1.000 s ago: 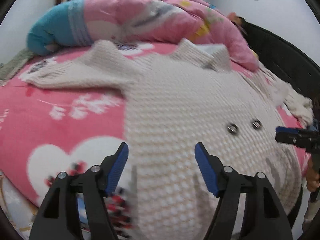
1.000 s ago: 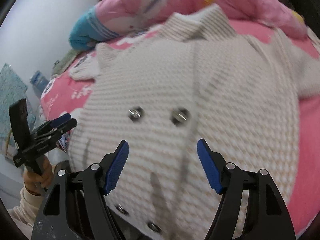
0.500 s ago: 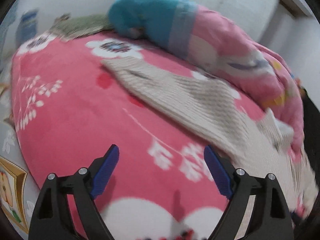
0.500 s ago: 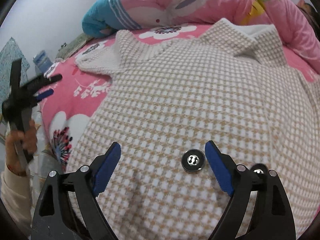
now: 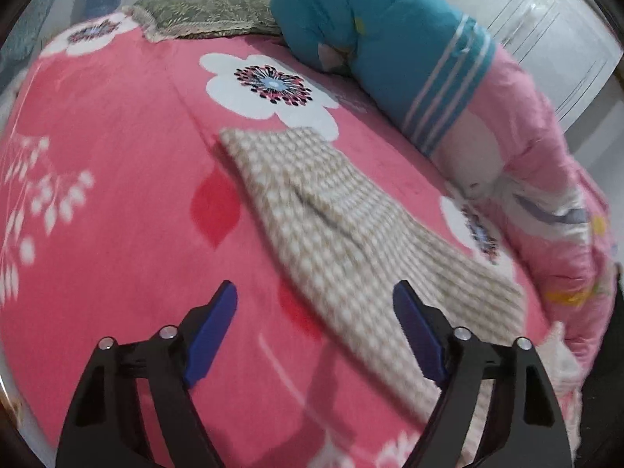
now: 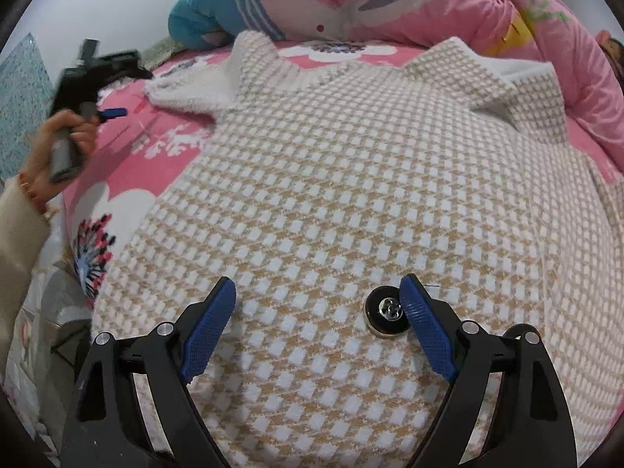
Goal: Fold large clothes
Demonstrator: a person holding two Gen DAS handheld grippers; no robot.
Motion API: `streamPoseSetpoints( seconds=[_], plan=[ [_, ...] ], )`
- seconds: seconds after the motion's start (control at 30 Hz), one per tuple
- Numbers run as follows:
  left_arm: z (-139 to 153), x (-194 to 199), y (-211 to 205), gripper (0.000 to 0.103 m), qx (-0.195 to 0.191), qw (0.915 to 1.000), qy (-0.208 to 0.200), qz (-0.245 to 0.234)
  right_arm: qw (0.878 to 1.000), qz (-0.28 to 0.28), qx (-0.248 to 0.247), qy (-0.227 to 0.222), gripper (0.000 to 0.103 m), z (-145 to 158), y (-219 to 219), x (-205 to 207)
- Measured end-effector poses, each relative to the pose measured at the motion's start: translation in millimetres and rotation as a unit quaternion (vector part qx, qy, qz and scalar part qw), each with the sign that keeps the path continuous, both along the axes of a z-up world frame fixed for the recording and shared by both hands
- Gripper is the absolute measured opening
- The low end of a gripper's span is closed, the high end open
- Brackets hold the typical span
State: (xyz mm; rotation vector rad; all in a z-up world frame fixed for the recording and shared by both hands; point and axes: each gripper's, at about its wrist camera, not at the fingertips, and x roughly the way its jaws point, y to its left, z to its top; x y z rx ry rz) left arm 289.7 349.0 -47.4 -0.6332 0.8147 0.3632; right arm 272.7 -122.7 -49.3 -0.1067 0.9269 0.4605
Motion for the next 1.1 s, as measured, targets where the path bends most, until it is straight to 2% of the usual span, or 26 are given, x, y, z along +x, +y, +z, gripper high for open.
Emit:
streamPoseSetpoints(
  seconds=[0.07,0.17,0.23,0.33,0.4,0.5,0.6,0.67,0.77,0.87,0.93,1.0,1.1],
  plan=[
    [-6,19,6,0.074,0.007,0.9999,0.015,0.002,1.0,-0.002,0.008,-0.015,0.081,7,-3,0],
    [-19,39,11,0.058,0.022,0.9984,0.052,0.01,0.999,-0.004,0.026,-0.025,0.077,12,-6,2],
    [-26,45,15,0.053,0.029,0.997,0.068,0.024,0.999,-0.009,0.034,-0.024,0.074,12,-8,5],
    [-24,47,14,0.038,0.056,0.9955,0.068,0.034,0.998,-0.018,0.051,-0.015,0.069,10,-13,10],
    [-19,49,8,0.019,0.086,0.9931,0.072,0.034,0.998,-0.022,0.066,-0.008,0.065,10,-17,12],
    [-4,51,-4,0.011,0.12,0.991,0.056,0.016,0.997,-0.027,0.078,-0.006,0.062,13,-22,12],
    [23,46,-24,0.009,0.172,0.9846,0.029,-0.009,0.996,-0.027,0.086,-0.013,0.062,20,-29,6],
    [46,41,-47,0.008,0.213,0.9764,0.008,-0.034,0.996,-0.027,0.087,-0.019,0.062,23,-33,2],
    [85,24,-99,0.008,0.281,0.955,-0.036,-0.086,0.995,-0.033,0.092,-0.026,0.062,31,-44,-7],
    [118,-4,-164,0.008,0.346,0.9229,-0.084,-0.147,0.994,-0.042,0.097,-0.036,0.062,38,-57,-19],
    [131,-23,-201,0.008,0.368,0.9053,-0.107,-0.183,0.993,-0.048,0.101,-0.04,0.062,42,-66,-27],
    [140,-46,-243,0.008,0.374,0.8896,-0.126,-0.23,0.992,-0.056,0.103,-0.044,0.062,46,-76,-37],
    [139,-69,-291,0.008,0.361,0.8764,-0.128,-0.292,0.991,-0.065,0.111,-0.045,0.062,49,-89,-48]
  ],
)
